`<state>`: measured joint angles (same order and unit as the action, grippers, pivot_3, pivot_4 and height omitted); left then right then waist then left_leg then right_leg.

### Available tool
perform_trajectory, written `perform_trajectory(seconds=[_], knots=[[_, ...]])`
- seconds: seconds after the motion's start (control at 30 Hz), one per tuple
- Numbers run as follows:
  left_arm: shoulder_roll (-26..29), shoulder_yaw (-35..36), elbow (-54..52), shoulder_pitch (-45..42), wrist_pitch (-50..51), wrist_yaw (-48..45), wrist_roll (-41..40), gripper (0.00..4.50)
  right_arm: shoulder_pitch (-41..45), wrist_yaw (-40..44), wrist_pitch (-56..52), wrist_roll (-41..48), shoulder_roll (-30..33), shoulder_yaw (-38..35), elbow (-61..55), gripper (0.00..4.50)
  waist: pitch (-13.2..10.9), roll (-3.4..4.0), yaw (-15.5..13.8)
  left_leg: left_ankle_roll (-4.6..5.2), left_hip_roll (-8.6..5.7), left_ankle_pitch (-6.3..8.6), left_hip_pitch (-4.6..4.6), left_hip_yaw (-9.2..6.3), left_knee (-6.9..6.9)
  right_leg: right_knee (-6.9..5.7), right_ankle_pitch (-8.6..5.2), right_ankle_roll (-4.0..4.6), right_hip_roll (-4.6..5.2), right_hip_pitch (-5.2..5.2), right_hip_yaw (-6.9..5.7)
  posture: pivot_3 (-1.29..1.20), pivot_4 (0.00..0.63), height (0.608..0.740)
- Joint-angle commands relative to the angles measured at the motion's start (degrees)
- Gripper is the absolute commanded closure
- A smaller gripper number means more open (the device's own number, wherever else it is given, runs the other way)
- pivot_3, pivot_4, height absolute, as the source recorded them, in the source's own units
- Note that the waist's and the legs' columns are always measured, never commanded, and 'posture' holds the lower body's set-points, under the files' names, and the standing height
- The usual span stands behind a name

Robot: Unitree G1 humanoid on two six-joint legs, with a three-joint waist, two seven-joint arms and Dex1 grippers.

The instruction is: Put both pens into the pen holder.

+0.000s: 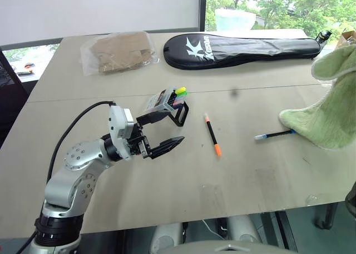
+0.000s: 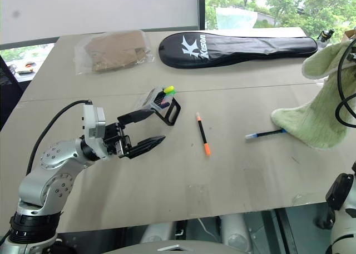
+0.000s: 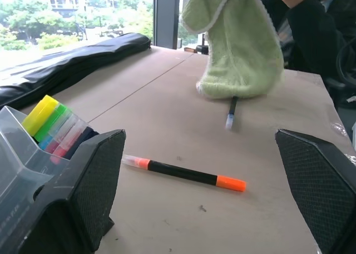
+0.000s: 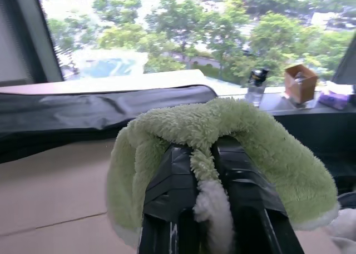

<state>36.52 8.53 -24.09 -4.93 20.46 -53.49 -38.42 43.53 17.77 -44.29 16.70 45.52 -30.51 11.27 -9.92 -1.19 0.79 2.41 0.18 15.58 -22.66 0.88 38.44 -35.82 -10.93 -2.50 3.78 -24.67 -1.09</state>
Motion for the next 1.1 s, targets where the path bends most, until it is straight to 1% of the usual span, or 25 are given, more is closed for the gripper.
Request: perform_trajectory(seconds=[0.03, 0.23, 0.33, 0.4, 0.53, 0.67, 0.77, 0.87, 0.9, 0.93, 0.97, 1.0, 1.07, 1.1], knots=[[0.24, 1.16, -1.33, -0.26, -0.76, 0.05, -0.37, 0.0, 6.43, -0.45, 7.28, -0.93, 3.28, 0.44, 4.48, 4.45, 0.0, 0.01, 0.04, 0.0, 0.01, 0.0, 0.0, 0.05, -0.01, 0.0, 0.0, 0.0, -0.01, -0.03, 0.08, 0.0, 0.15, 0.74], [0.23, 1.65, -2.2, 0.45, -0.61, 0.93, -0.38, 0.0, 17.94, -0.93, 17.89, -3.29, 7.07, 3.49, 16.72, 4.45, -0.03, 0.05, -0.06, 0.02, 0.02, 0.01, 0.01, 0.22, -0.04, 0.06, 0.0, -0.01, -0.05, -0.1, 0.26, 0.0, 0.15, 0.74], [-0.02, 1.57, -2.77, 0.85, -0.62, 1.59, -0.38, 0.0, 21.66, -0.13, 21.16, -4.29, 8.36, 5.38, 21.95, 4.45, -0.02, 0.03, -0.14, 0.03, 0.03, 0.02, 0.0, 0.24, -0.05, 0.11, 0.0, 0.0, -0.05, -0.1, 0.26, 0.0, 0.15, 0.74], [-0.2, 1.38, -3.02, 1.05, -0.73, 1.97, -0.34, 0.0, 20.77, 0.92, 21.04, -5.14, 8.39, 7.25, 24.17, 4.45, 0.0, 0.0, -0.14, 0.04, 0.04, 0.03, 0.0, 0.27, -0.05, 0.13, 0.0, 0.0, -0.05, -0.1, 0.3, 0.0, 0.15, 0.74], [-0.72, 0.96, -3.53, 0.89, -0.64, 2.84, -0.43, 0.0, 14.0, 1.06, 17.77, -7.57, 6.83, 10.83, 26.76, 4.45, 0.02, -0.03, -0.14, 0.08, 0.06, 0.05, 0.0, 0.26, -0.01, 0.11, 0.02, 0.0, -0.03, -0.09, 0.37, 0.0, 0.15, 0.74], [-0.92, 0.73, -4.13, 0.32, -0.05, 3.25, -0.99, 0.0, 11.06, -4.28, 9.77, -9.16, 4.19, 12.08, 31.39, 4.45, 0.01, 0.0, -0.12, 0.08, 0.06, 0.05, 0.02, 0.25, 0.0, 0.06, 0.05, -0.04, -0.03, -0.09, 0.43, 0.0, 0.15, 0.74], [-0.93, 0.51, -4.31, -0.36, 0.38, 3.41, -1.13, 0.0, 10.8, -5.77, 7.36, -10.77, 1.98, 14.19, 35.25, 4.45, -0.01, 0.09, -0.04, 0.08, 0.05, 0.05, 0.03, 0.25, -0.01, 0.04, 0.06, -0.07, -0.03, -0.12, 0.46, 0.0, 0.15, 0.74], [-0.8, 0.0, -4.17, -1.26, 0.66, 3.11, -1.2, 0.0, 10.06, -2.53, 8.51, -14.42, 0.11, 20.34, 38.9, 4.45, 0.0, 0.09, 0.03, 0.08, 0.06, 0.05, 0.04, 0.25, -0.02, 0.05, 0.06, -0.07, -0.08, -0.12, 0.47, 0.0, 0.15, 0.74], [-0.77, -0.13, -4.18, -1.55, 0.75, 3.08, -1.21, 0.0, 9.49, 2.36, 9.04, -14.53, 0.11, 22.35, 39.02, 4.45, 0.0, 0.08, 0.06, 0.08, 0.06, 0.05, 0.05, 0.26, -0.02, 0.05, 0.07, -0.07, -0.08, -0.12, 0.47, 0.0, 0.15, 0.74], [-0.75, -0.18, -4.17, -1.88, 0.92, 3.12, -1.29, 0.0, 8.97, 5.15, 9.7, -15.47, 0.42, 24.5, 38.65, 4.45, 0.0, 0.08, 0.06, 0.08, 0.05, 0.05, 0.06, 0.26, -0.01, 0.05, 0.07, -0.08, -0.09, -0.12, 0.48, 0.0, 0.15, 0.74], [-0.74, -0.14, -4.24, -2.05, 1.07, 3.17, -1.37, 0.0, 8.5, 7.12, 10.6, -16.22, 0.96, 25.9, 38.15, 4.1, 0.0, 0.09, 0.05, 0.08, 0.05, 0.05, 0.06, 0.26, -0.01, 0.05, 0.08, -0.1, -0.09, -0.12, 0.48, 0.0, 0.15, 0.74], [-0.67, 0.02, -4.33, -2.26, 1.32, 3.24, -1.59, 0.0, 7.63, 9.71, 11.79, -17.12, 2.08, 27.52, 36.7, 3.88, 0.0, 0.08, 0.04, 0.08, 0.05, 0.05, 0.06, 0.25, -0.01, 0.05, 0.08, -0.1, -0.09, -0.12, 0.49, 0.0, 0.15, 0.74], [-0.52, 0.5, -4.81, -2.36, 2.03, 3.4, -2.29, 0.0, 5.36, 14.53, 13.97, -17.97, 4.85, 29.46, 32.0, 3.21, -0.01, 0.09, -0.27, 0.08, 0.05, 0.05, 0.04, 0.24, 0.0, 0.05, 0.09, -0.12, -0.08, -0.12, 0.47, 0.0, 0.15, 0.74], [-0.43, 0.73, -5.14, -2.25, 2.45, 3.44, -2.77, 0.0, 3.64, 17.4, 15.21, -18.41, 6.7, 30.49, 28.69, 2.73, -0.02, 0.11, -0.38, 0.08, 0.04, 0.05, 0.01, 0.22, 0.0, 0.07, 0.09, -0.13, -0.06, -0.12, 0.44, 0.0, 0.15, 0.74]])
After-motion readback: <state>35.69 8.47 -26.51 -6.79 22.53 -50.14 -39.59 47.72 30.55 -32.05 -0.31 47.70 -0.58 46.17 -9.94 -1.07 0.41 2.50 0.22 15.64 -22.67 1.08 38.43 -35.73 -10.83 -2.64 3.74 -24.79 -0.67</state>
